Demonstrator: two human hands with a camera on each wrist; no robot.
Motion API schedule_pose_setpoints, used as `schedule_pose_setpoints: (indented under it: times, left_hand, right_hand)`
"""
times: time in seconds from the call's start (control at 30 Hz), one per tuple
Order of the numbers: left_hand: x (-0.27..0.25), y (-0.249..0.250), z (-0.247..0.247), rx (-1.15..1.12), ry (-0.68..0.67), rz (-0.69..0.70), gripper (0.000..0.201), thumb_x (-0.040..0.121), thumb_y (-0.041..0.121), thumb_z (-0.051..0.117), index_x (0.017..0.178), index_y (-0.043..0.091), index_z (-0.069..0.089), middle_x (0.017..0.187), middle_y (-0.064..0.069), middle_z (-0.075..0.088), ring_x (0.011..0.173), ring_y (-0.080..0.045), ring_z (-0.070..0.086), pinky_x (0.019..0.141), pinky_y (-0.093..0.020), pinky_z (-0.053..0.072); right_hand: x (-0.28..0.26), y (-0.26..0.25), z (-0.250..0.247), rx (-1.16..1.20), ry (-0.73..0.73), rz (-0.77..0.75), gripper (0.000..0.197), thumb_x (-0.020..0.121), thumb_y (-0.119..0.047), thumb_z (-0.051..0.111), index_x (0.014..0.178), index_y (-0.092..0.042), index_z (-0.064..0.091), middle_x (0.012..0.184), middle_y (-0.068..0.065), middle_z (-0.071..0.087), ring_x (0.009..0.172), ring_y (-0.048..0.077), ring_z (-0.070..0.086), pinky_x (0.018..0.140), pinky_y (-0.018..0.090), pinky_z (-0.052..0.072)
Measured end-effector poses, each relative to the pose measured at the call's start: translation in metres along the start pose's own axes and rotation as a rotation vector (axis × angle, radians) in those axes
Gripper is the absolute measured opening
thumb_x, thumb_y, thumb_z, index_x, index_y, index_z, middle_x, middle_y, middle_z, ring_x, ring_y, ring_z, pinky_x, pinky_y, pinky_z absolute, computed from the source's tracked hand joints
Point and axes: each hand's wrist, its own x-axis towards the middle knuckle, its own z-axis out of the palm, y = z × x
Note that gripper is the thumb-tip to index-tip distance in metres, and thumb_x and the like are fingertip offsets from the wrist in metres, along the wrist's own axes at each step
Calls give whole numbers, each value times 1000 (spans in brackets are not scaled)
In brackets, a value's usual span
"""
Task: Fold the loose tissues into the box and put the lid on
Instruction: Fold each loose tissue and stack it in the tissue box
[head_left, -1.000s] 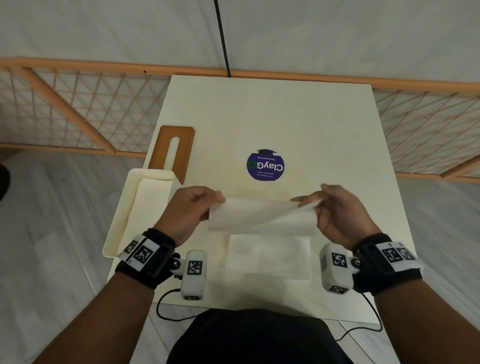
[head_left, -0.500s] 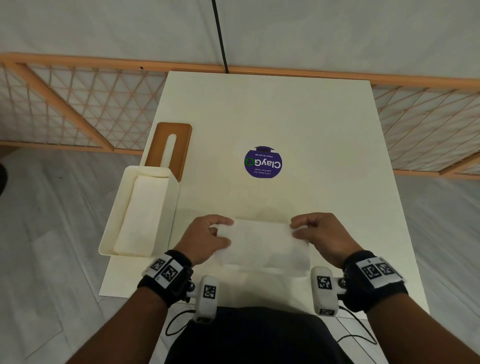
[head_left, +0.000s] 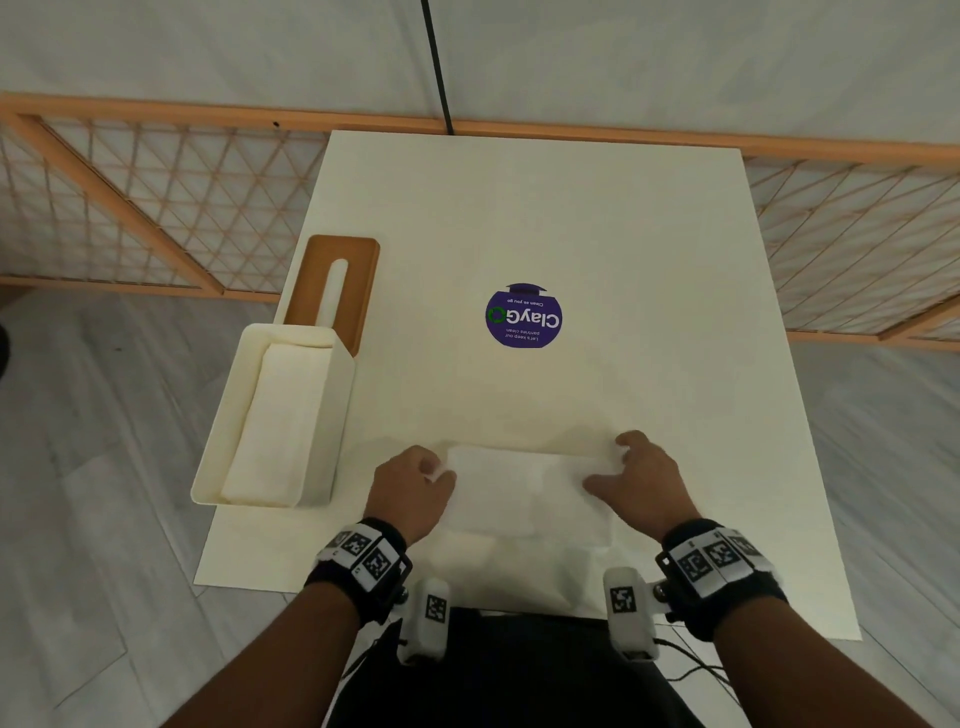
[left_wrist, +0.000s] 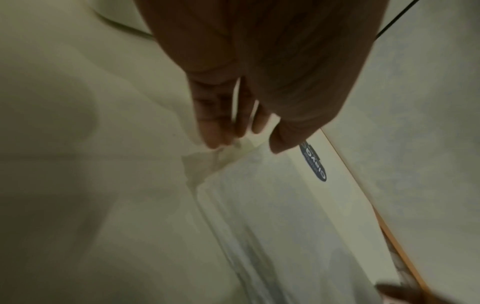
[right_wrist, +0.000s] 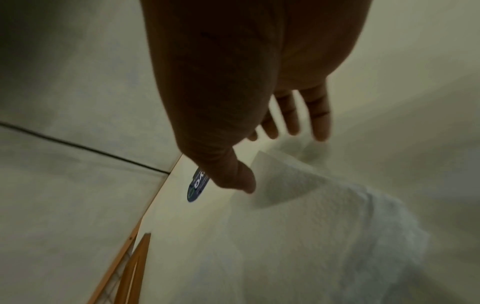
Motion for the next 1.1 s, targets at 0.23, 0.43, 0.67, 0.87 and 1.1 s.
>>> schedule_pose_setpoints:
  times: [0.23, 0.43, 0.67, 0.87, 1.1]
  left_hand:
    - [0, 23, 14, 270, -266, 4, 23, 94, 25, 53, 107, 6, 55, 109, -9, 61, 89, -18, 52, 74, -26, 40]
    - [5, 35, 23, 22, -315, -172, 51, 88, 15, 58, 134, 3, 40, 128, -11, 54, 112, -26, 56, 87, -31, 49]
    - [2, 41, 17, -349, -292, -223, 52, 70, 16, 64, 120, 12, 47, 114, -6, 59, 102, -26, 61, 90, -46, 57]
    - [2, 36, 8, -554, -129, -78, 59, 71, -15, 66, 120, 14, 53, 109, -6, 65, 100, -23, 63, 76, -32, 56]
    - [8, 26, -6, -399, -3, 238, 39, 72, -13, 63, 96, 17, 70, 93, 12, 72, 82, 6, 66, 70, -11, 49]
  right_hand:
    - [3, 0, 14, -85, -124, 164, 46, 73, -43, 84, 88, -7, 58, 87, 2, 62, 87, 23, 59, 69, 31, 47]
    - [11, 5, 35, 185, -101, 232, 75, 42, -44, 85, 103, -8, 61, 98, 7, 70, 91, 28, 68, 78, 41, 60]
    - [5, 9, 28, 667, -139, 138, 88, 47, -11, 86, 125, -11, 46, 111, 13, 64, 98, 32, 67, 74, 53, 61]
    - [-9, -15, 4, 651, -87, -100, 59, 56, -8, 76, 110, -25, 60, 99, 1, 68, 86, 20, 65, 70, 41, 58]
    - [-11, -24, 3, 447, 82, -338, 25, 73, 3, 75, 80, -16, 61, 72, 5, 63, 57, 4, 46, 53, 18, 39]
